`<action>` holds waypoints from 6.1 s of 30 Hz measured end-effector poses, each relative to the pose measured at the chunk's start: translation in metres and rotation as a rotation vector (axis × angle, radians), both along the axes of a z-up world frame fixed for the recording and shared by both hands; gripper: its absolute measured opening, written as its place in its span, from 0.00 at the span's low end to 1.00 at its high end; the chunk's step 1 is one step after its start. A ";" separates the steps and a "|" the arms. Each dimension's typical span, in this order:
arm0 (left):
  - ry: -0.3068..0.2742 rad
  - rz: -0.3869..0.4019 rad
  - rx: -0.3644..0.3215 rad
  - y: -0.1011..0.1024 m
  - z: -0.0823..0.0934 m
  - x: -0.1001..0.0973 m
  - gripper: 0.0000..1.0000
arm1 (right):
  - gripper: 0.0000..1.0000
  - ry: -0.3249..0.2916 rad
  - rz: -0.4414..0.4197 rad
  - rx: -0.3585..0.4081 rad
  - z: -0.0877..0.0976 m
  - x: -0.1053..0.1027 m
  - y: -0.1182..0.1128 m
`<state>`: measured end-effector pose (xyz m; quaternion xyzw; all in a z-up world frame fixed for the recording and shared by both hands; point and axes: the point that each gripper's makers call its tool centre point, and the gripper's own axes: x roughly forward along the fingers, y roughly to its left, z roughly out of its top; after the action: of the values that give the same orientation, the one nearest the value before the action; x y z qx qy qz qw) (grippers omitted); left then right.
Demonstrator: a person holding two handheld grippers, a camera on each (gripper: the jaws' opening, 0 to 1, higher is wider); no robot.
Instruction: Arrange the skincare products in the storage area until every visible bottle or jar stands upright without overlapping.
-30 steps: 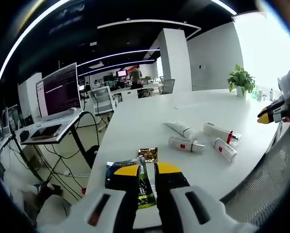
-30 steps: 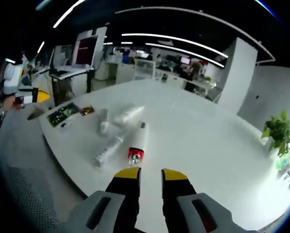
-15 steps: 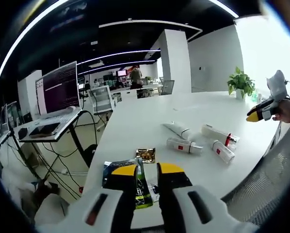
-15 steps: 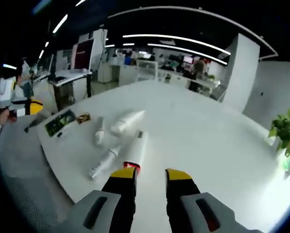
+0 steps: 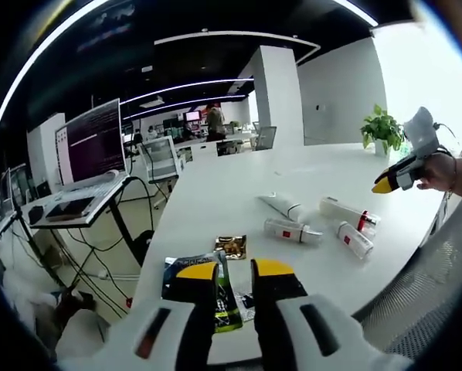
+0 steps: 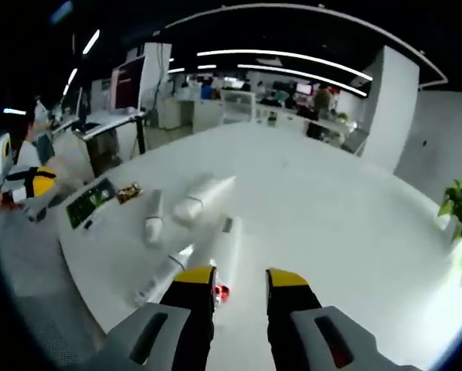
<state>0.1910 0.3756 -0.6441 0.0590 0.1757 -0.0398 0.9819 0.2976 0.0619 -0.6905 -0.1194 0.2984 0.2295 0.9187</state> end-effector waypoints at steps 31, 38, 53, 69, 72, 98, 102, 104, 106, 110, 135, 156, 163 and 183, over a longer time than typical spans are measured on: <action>0.026 0.026 0.016 0.003 -0.005 -0.003 0.12 | 0.28 0.176 0.080 -0.137 -0.071 -0.003 0.026; 0.043 0.008 0.005 0.001 -0.008 0.000 0.12 | 0.27 0.172 0.084 -0.172 -0.076 0.000 0.018; 0.015 0.024 -0.007 0.005 -0.005 -0.001 0.12 | 0.26 0.133 0.117 -0.210 -0.076 0.004 0.014; 0.056 -0.011 0.001 0.000 -0.013 0.000 0.10 | 0.25 0.148 0.263 -0.196 -0.077 0.001 0.013; 0.055 -0.012 0.003 0.000 -0.013 0.000 0.10 | 0.25 0.165 0.282 -0.187 -0.077 0.000 0.012; 0.099 -0.056 0.005 -0.009 -0.020 -0.001 0.09 | 0.25 0.255 0.590 -0.222 -0.083 -0.045 0.006; 0.090 -0.072 0.015 -0.012 -0.018 -0.001 0.09 | 0.25 0.239 0.639 -0.231 -0.083 -0.048 0.008; 0.075 -0.058 0.015 -0.010 -0.015 -0.002 0.09 | 0.26 0.238 0.639 -0.227 -0.083 -0.050 0.009; 0.070 -0.046 0.014 -0.008 -0.014 -0.003 0.09 | 0.26 0.230 0.647 -0.226 -0.082 -0.051 0.009; 0.085 -0.061 0.041 -0.011 -0.017 -0.001 0.09 | 0.26 0.211 0.654 -0.210 -0.081 -0.051 0.010; 0.071 0.024 0.057 0.003 -0.017 -0.001 0.09 | 0.26 0.227 0.638 -0.179 -0.081 -0.052 0.010; 0.117 0.033 0.091 0.003 -0.023 -0.001 0.06 | 0.26 0.203 0.647 -0.152 -0.081 -0.052 0.011; 0.123 -0.008 0.099 -0.004 -0.024 0.000 0.00 | 0.26 0.184 0.618 -0.129 -0.081 -0.051 0.012; 0.167 0.011 0.070 -0.018 -0.015 -0.002 0.15 | 0.27 0.115 0.654 -0.078 -0.080 -0.051 0.007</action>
<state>0.1887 0.3574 -0.6595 0.0889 0.2583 -0.0333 0.9614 0.2462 0.0693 -0.7705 -0.2308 0.3041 0.5070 0.7728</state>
